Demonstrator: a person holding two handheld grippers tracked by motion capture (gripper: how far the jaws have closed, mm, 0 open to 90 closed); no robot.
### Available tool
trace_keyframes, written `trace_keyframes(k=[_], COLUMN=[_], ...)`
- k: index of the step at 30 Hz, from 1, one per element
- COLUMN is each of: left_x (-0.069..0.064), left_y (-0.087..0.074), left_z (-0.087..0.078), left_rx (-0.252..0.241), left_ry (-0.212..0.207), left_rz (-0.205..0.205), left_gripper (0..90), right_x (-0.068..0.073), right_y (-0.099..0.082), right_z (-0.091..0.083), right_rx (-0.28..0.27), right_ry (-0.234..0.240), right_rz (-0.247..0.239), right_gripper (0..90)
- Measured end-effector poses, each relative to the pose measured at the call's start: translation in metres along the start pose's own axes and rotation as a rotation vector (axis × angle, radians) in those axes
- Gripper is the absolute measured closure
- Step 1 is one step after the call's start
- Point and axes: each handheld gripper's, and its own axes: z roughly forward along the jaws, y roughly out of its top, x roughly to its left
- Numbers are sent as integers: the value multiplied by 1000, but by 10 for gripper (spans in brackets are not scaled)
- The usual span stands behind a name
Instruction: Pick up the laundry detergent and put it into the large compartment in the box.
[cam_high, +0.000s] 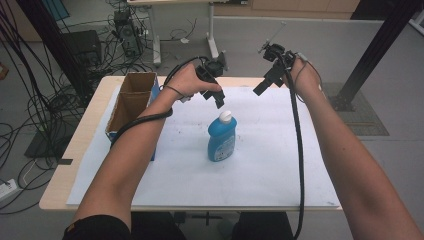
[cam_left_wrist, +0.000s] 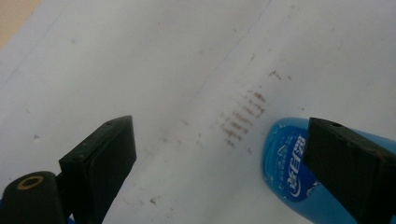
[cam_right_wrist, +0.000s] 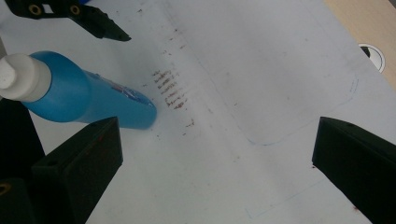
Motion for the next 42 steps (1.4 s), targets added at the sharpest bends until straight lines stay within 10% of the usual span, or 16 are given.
trace_keyframes(k=[20,42], left_x=[-31,-63], left_y=[-5,-16], left_z=[-64,-92], left_rx=[-78,-82], left_ry=[-49,-73], left_rz=[38,90], left_gripper=[95,92], right_x=[-3,0], right_y=[-4,-1], right_z=[-3,-3], right_rx=[-9,-5], right_ry=[-5,-12], right_rz=[19,5], right_gripper=[18,20])
